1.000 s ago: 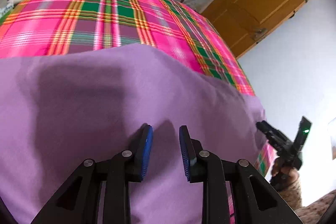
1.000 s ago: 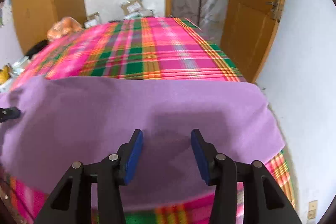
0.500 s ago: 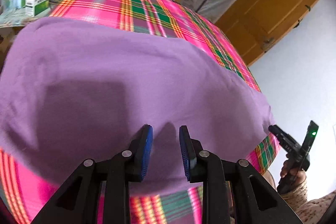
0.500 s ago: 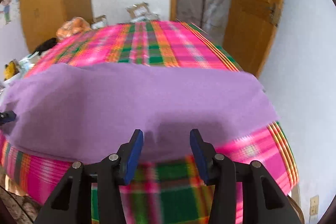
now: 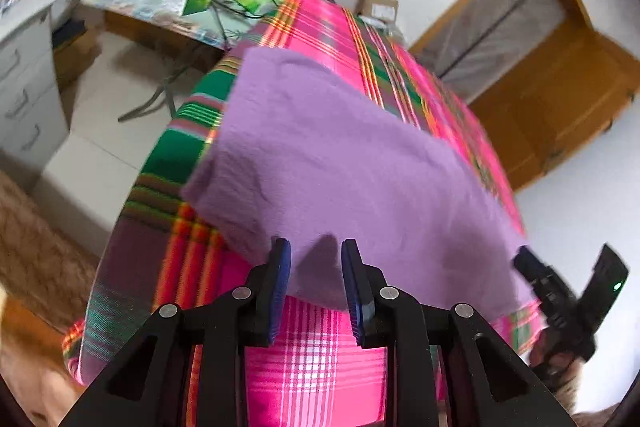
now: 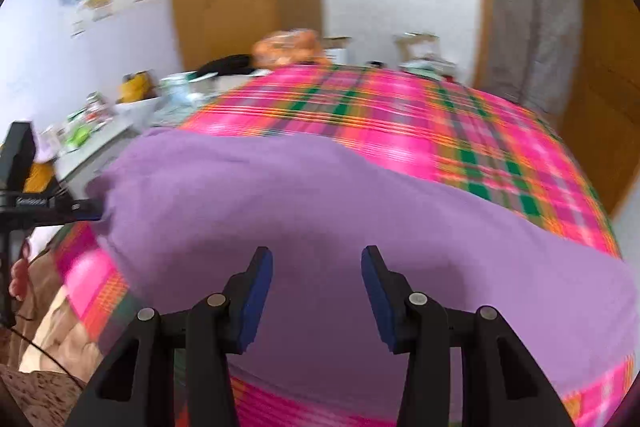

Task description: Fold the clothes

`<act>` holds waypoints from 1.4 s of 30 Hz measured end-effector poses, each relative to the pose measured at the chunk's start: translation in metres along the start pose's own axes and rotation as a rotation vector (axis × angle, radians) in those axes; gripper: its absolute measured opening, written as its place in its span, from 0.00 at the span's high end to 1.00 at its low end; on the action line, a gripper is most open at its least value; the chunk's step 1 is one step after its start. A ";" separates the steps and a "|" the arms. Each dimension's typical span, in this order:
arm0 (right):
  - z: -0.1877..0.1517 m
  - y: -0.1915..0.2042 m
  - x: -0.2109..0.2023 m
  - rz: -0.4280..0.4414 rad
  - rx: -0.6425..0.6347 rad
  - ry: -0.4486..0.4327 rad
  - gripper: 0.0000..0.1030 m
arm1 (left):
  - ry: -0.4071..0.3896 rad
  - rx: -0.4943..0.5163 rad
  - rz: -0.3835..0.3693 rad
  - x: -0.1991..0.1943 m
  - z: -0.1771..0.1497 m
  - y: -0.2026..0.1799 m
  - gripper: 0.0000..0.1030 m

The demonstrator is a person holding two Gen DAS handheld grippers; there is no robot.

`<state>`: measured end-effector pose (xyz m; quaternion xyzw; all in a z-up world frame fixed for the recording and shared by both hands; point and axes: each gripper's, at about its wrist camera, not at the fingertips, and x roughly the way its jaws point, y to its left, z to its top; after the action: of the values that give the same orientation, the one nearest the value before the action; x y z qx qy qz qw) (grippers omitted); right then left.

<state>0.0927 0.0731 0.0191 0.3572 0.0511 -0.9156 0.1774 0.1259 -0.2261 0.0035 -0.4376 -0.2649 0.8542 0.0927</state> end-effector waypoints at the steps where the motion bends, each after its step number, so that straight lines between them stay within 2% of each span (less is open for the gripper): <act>1: 0.004 0.010 0.007 0.027 -0.021 0.005 0.55 | -0.002 -0.002 0.010 0.000 0.002 0.001 0.74; 5: 0.014 0.041 0.034 0.108 -0.079 0.029 0.55 | -0.007 -0.003 0.021 -0.002 0.004 0.004 0.74; 10: 0.013 0.067 0.064 0.167 -0.097 0.090 0.55 | -0.042 -0.019 0.018 -0.009 0.006 0.010 0.74; 12: 0.011 0.079 0.072 0.187 -0.119 0.111 0.55 | -0.054 -0.031 0.009 -0.011 0.009 0.014 0.74; 16: 0.014 0.099 0.072 0.224 -0.169 0.099 0.55 | -0.058 -0.037 0.019 -0.012 0.014 0.019 0.74; 22: 0.025 0.133 0.077 0.299 -0.205 0.065 0.55 | -0.083 -0.091 0.146 -0.021 0.015 0.037 0.74; 27: 0.031 0.164 0.085 0.351 -0.255 0.063 0.55 | -0.093 -0.203 0.086 -0.028 0.015 0.056 0.74; 31: 0.036 0.188 0.087 0.401 -0.298 0.043 0.55 | -0.089 -0.228 0.066 -0.029 0.019 0.058 0.74; 35: 0.039 0.216 0.095 0.404 -0.359 0.039 0.55 | -0.099 -0.235 0.042 -0.032 0.018 0.055 0.74; 42: 0.042 0.245 0.117 0.363 -0.414 0.104 0.55 | -0.094 -0.286 -0.002 -0.034 0.018 0.061 0.74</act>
<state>0.0742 -0.1982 -0.0204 0.3630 0.1813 -0.8195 0.4047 0.1364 -0.2970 0.0030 -0.4055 -0.3881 0.8274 0.0177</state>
